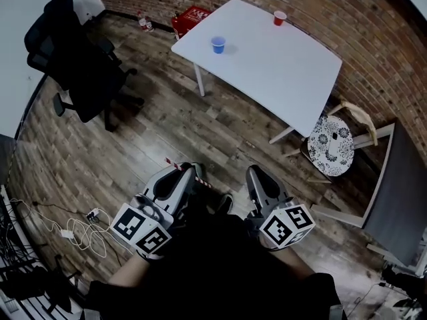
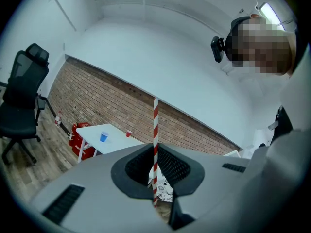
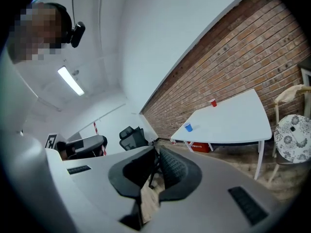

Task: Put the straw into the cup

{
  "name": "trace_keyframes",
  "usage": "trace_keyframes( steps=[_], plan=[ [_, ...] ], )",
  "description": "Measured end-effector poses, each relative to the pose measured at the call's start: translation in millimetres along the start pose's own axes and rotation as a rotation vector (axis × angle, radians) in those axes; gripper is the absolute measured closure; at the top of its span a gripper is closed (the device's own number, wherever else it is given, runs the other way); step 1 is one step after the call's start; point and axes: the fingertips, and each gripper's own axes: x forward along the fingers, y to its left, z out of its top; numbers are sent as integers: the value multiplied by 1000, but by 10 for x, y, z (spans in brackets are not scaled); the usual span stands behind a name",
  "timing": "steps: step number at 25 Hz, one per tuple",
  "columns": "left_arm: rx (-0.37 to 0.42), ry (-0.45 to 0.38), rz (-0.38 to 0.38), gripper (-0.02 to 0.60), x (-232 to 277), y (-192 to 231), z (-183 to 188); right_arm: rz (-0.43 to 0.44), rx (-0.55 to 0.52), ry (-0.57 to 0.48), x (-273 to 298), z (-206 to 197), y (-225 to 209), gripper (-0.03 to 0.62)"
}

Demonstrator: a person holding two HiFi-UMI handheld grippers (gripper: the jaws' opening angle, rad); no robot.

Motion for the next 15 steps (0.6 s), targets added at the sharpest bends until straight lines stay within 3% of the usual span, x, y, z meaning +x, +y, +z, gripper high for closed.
trace_keyframes(
  steps=[6,15],
  plan=[
    [-21,13,-67,543,402,351,201,-77,-1,-21,382,215,-185,543],
    [-48,9,-111,543,925,1365,815,-148,-19,-28,1453,563,-194,543]
  ],
)
